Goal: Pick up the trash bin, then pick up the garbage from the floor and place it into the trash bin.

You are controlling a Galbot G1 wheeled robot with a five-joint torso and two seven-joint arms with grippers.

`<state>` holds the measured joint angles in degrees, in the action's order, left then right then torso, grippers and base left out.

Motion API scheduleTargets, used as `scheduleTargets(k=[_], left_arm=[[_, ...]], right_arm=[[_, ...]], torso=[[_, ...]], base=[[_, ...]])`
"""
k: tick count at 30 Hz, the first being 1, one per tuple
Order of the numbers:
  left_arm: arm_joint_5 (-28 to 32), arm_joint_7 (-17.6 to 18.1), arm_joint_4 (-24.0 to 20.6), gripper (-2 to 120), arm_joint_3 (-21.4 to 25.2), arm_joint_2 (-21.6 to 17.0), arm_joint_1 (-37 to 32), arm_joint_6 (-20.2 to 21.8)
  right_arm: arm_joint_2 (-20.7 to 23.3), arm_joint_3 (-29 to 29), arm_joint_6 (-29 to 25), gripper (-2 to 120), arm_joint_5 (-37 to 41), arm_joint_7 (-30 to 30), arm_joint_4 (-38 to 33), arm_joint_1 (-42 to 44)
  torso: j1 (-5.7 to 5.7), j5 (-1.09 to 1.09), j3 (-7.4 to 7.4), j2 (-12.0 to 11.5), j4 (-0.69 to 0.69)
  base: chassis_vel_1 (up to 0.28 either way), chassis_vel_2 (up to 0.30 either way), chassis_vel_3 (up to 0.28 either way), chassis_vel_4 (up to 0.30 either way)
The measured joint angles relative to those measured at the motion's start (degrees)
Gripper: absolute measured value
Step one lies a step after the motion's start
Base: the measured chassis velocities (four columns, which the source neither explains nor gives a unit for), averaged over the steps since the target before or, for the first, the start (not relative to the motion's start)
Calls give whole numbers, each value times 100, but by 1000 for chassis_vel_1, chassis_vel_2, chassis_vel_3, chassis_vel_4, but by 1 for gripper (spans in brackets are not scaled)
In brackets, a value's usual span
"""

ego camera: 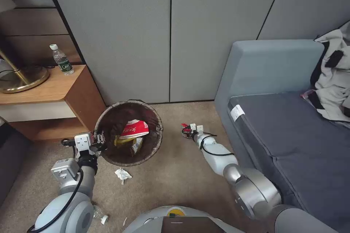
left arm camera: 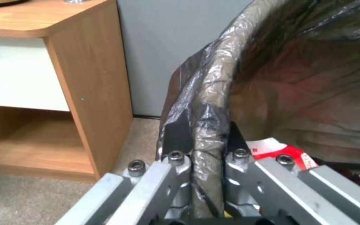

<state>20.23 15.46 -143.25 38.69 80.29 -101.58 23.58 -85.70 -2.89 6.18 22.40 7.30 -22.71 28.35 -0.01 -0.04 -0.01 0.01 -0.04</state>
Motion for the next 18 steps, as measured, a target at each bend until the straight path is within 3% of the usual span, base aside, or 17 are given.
scheduleTargets(k=[5, 7, 8, 11, 18], left_arm=[[-1, -5, 0, 4, -9, -6, 1, -4], [-1, -5, 0, 4, -9, -7, 1, -4], [-2, -5, 0, 4, -10, -8, 1, -5], [-3, -7, 0, 4, -12, -9, 1, -7], [-13, -13, 0, 4, -28, -6, 14, -15]], right_arm=[[2, -1, 6, 46, 1, -1, 9, 19], [3, -2, 8, 45, 1, -2, 9, 21], [4, -1, 12, 37, -2, -3, 8, 27], [4, 1, 16, 30, -3, -4, 4, 34], [5, 27, 14, 0, -110, -7, -54, 85]], torso=[[0, 2, 0, 0, 2], [0, 2, 0, 0, 3], [0, 2, 0, 0, 2], [0, 4, 1, 0, 3], [0, 7, 1, 0, 6]], base=[[0, 0, 0, 0], [0, 0, 0, 0], [0, 0, 0, 0], [0, 0, 0, 0], [0, 0, 0, 0]])
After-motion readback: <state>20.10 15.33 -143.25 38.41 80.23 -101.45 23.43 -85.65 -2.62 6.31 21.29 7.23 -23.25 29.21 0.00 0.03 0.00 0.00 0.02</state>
